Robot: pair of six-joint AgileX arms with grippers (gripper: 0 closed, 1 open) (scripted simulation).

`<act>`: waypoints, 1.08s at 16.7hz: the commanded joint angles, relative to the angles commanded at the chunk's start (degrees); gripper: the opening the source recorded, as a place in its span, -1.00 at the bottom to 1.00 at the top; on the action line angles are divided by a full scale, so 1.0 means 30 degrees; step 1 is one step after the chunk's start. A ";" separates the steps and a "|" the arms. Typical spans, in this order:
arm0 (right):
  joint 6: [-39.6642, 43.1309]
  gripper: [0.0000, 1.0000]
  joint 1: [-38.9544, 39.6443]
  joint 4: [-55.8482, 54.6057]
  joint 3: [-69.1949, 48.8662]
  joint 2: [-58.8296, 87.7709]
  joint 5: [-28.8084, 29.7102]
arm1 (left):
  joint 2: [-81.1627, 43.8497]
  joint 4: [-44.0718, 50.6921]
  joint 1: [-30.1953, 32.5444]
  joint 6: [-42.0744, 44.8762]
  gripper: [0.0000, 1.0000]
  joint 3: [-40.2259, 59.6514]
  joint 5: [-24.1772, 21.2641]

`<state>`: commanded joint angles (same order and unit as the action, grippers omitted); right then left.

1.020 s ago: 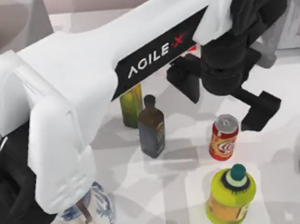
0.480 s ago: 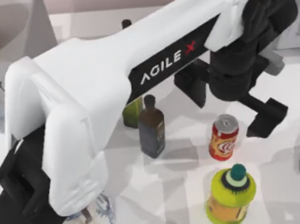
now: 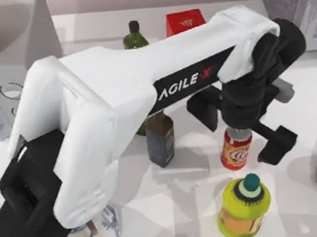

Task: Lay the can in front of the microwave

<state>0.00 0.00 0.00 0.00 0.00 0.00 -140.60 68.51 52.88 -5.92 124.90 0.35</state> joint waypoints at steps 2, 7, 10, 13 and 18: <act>0.0000 1.00 0.0000 0.0000 0.0000 0.0000 0.0000 | -0.0006 -0.0102 0.0000 0.0000 1.00 -0.0101 0.0000; 0.0000 1.00 0.0000 0.0000 0.0000 0.0000 0.0000 | -0.0006 -0.0102 0.0000 0.0000 0.55 -0.0101 0.0000; 0.0000 1.00 0.0000 0.0000 0.0000 0.0000 0.0000 | -0.0006 -0.0102 0.0000 0.0000 0.10 -0.0101 0.0000; 0.0000 1.00 0.0000 0.0000 0.0000 0.0000 0.0000 | -0.0006 -0.0102 0.0000 0.0000 -0.36 -0.0101 0.0000; 0.0000 1.00 0.0000 0.0000 0.0000 0.0000 0.0000 | -0.0006 -0.0102 0.0000 0.0000 -1.00 -0.0101 0.0000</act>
<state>0.00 0.00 0.00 0.00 0.00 0.00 -140.62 68.20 52.87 -5.92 124.60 0.35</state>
